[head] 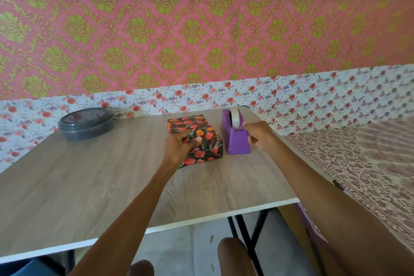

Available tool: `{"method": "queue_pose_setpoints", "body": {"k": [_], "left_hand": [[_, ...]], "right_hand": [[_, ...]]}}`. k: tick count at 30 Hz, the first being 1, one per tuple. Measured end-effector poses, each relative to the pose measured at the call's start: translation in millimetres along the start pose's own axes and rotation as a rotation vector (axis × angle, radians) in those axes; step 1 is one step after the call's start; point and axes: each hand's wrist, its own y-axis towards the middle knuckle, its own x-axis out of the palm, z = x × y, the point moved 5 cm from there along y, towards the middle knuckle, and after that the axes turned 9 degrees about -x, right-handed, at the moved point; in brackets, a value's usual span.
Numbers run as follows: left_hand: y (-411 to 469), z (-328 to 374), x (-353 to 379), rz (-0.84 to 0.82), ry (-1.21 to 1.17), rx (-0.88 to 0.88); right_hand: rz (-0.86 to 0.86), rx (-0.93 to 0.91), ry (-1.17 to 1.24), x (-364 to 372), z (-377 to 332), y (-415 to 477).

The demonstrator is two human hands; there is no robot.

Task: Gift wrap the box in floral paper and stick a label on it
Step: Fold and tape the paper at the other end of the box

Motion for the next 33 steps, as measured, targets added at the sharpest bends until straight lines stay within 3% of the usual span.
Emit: {"method": "queue_pose_setpoints", "body": {"k": [4, 15, 24, 33], "left_hand": [[5.5, -3.2, 0.2, 0.003, -0.001, -0.021], [8.8, -4.7, 3.3, 0.009, -0.014, -0.051], [10.7, -7.7, 4.2, 0.002, 0.012, -0.06], [8.7, -4.6, 3.6, 0.035, 0.073, -0.042]], "right_hand": [[-0.182, 0.172, 0.177, 2.6, -12.4, -2.9], [-0.147, 0.359, 0.324, 1.1, -15.9, -13.5], [-0.07, 0.299, 0.433, 8.6, -23.0, -10.8], [-0.105, 0.189, 0.486, 8.3, -7.8, -3.0]]}}
